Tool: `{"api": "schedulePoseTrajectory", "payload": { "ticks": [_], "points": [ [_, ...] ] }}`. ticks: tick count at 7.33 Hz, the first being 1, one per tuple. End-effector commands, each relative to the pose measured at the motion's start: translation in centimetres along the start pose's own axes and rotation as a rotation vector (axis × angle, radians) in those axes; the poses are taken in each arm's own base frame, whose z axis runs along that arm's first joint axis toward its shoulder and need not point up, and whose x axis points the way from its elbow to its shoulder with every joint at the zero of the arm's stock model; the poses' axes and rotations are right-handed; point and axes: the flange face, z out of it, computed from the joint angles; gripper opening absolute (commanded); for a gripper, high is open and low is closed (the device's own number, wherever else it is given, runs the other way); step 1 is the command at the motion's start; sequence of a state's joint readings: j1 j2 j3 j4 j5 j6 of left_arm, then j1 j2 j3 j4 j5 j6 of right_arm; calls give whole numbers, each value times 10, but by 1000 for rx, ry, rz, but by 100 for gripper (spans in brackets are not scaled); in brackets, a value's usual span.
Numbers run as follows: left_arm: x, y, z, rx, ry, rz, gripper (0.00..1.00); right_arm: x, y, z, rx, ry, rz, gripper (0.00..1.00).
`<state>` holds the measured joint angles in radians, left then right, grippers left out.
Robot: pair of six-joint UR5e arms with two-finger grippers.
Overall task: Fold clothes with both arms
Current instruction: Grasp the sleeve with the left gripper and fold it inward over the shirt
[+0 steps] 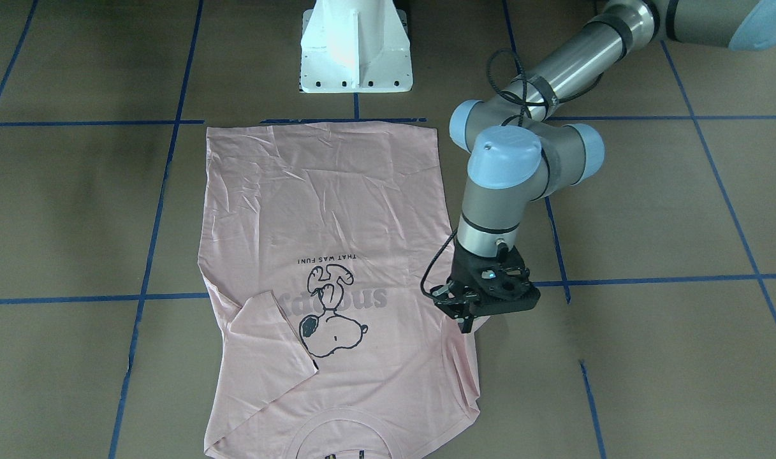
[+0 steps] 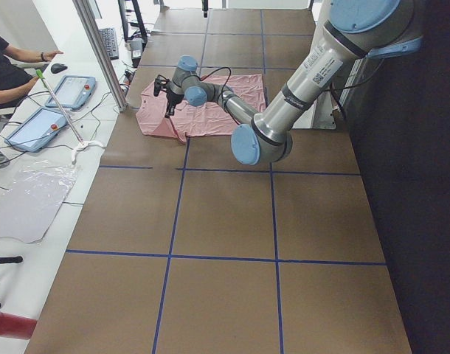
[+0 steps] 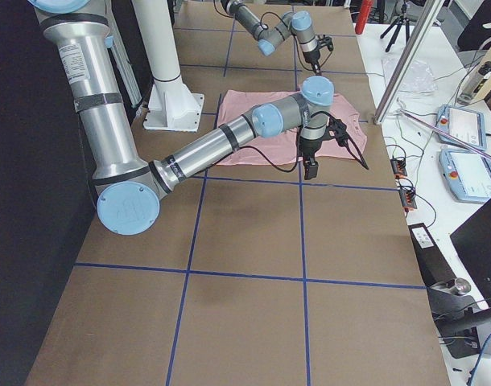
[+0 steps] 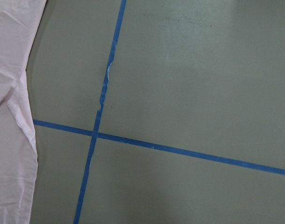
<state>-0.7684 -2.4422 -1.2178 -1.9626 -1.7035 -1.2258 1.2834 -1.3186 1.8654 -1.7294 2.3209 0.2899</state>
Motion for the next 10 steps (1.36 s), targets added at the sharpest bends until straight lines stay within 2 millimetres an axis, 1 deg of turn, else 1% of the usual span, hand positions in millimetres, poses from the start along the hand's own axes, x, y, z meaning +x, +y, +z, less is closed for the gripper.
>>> {"api": "schedulePoseTrajectory", "payload": {
  "ticks": [1, 2, 3, 4, 5, 6, 7, 8, 9, 10],
  "points": [
    [62, -4, 22, -23, -11, -61, 0, -3, 1, -4, 1, 0, 1, 100],
    [66, 11, 33, -33, 5, -83, 0, -7, 2, -8, -6, 2, 8, 100],
    [70, 19, 36, -39, 16, -93, 0, -8, 1, -9, -7, 2, 9, 100],
    [86, 36, 34, -54, 29, -135, 0, -8, 1, -9, -7, 2, 9, 100],
    [97, 48, 33, -60, 36, -145, 0, -8, 1, -9, -7, 2, 9, 100],
    [97, 55, 42, -66, 40, -160, 0, -8, 2, -9, -8, 3, 10, 100],
    [99, 57, 45, -62, 67, -191, 0, -7, 3, -9, -9, 3, 11, 100],
    [98, 55, 44, -57, 79, -185, 68, -7, 3, -9, -9, 3, 11, 100],
    [99, 52, 40, -52, 91, -169, 100, -8, 3, -9, -8, 4, 10, 100],
    [101, 42, 29, -44, 110, -170, 100, -8, 1, -8, -10, 4, 10, 100]
  ]
}}
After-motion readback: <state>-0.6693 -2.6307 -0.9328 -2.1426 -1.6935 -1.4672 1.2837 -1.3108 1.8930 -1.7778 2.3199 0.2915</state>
